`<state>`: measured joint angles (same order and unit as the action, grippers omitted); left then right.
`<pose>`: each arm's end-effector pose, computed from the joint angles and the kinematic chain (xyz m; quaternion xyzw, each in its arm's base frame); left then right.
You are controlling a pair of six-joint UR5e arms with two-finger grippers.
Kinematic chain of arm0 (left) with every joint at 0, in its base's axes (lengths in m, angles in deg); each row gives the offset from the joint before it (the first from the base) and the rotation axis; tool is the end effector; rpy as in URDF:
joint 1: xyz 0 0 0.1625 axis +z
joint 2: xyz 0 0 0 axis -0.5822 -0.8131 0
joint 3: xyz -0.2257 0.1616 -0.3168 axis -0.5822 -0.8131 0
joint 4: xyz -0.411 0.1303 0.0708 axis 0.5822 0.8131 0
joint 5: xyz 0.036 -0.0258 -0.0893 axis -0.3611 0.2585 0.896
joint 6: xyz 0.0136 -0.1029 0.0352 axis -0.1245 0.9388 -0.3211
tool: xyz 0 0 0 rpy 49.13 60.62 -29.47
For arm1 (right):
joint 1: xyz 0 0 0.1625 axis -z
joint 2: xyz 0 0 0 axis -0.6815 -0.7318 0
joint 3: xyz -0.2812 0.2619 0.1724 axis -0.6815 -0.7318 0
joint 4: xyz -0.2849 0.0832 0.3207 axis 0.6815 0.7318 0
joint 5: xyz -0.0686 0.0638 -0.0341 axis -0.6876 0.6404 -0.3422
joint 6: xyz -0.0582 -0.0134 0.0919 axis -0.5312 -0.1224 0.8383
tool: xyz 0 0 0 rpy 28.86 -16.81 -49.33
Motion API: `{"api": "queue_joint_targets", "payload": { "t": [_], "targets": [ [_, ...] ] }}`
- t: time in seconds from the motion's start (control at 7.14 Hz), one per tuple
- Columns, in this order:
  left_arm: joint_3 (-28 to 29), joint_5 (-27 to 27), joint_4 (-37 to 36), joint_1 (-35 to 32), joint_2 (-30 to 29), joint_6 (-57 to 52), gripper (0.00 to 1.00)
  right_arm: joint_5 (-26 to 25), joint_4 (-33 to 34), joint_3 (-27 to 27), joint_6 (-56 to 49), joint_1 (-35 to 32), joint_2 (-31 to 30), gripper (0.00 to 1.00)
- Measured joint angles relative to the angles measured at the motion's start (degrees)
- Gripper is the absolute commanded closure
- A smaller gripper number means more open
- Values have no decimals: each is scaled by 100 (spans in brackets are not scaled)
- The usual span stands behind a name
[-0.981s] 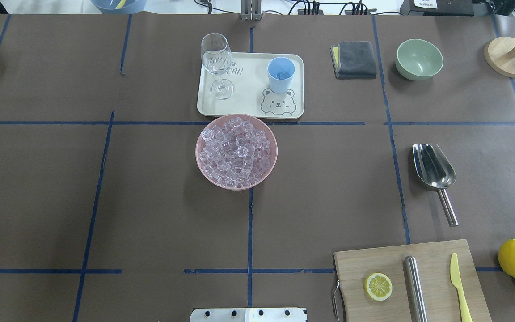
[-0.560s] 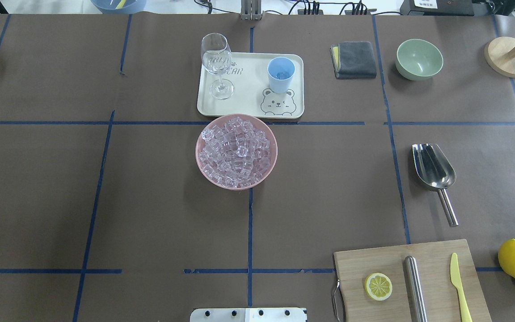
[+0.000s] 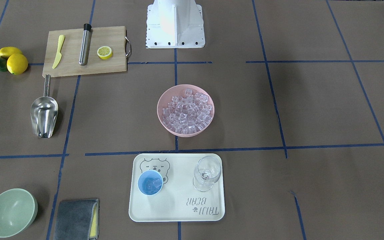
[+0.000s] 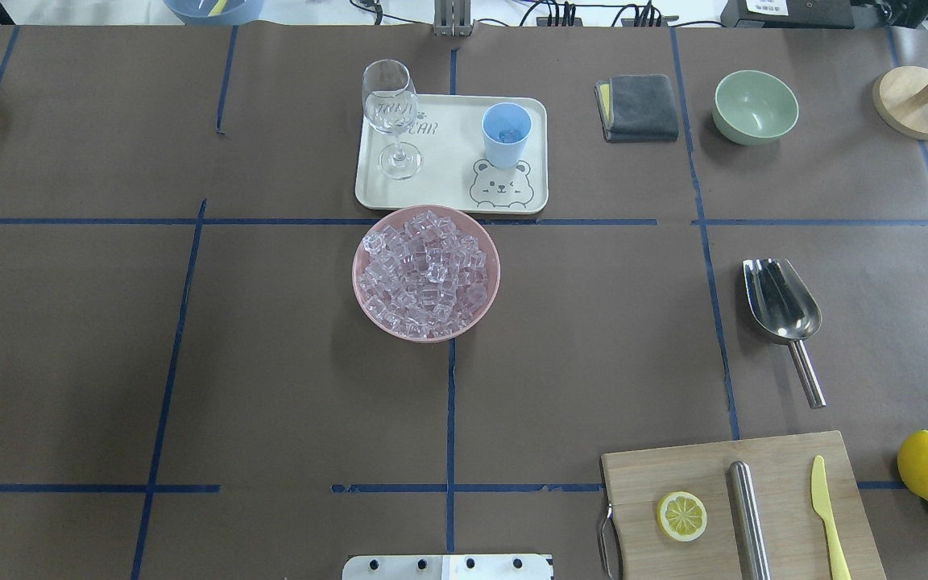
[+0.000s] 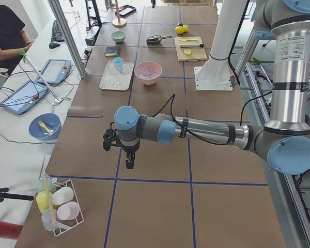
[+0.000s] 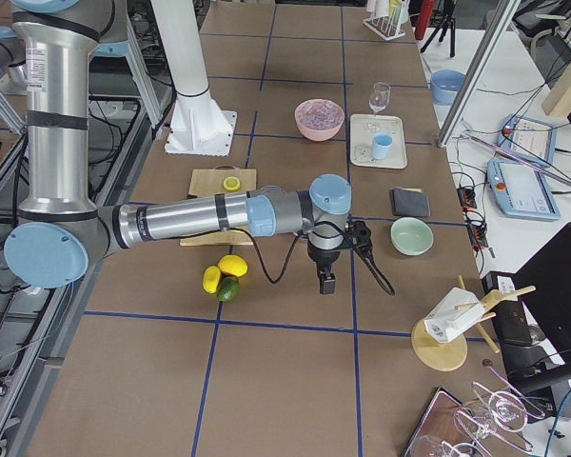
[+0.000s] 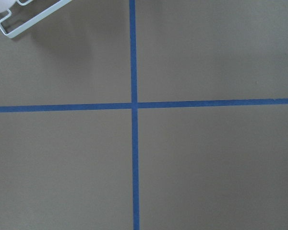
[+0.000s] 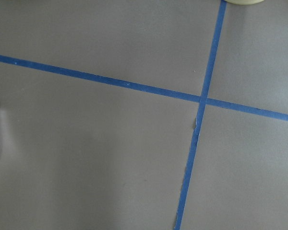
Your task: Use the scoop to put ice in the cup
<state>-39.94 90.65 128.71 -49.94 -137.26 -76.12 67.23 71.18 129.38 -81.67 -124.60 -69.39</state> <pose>-0.0133 -0.5151 0.5902 0.0268 0.4034 -0.0089 0.9146 -0.0104 -0.4993 0.5808 0.0423 -0.3490 -0.0826 0.9325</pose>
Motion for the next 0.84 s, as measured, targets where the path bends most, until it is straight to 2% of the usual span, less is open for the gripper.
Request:
{"api": "queue_joint_targets", "payload": {
  "t": [0.42, 0.84],
  "targets": [
    [-146, -15, -276, 15, -30, 42, 0, 123, -56, -174, -6, -9, 11, 0],
    [-235, -108, -244, 1, -57, 58, 0, 191, -66, -161, -2, -10, 11, 0]
  ]
}}
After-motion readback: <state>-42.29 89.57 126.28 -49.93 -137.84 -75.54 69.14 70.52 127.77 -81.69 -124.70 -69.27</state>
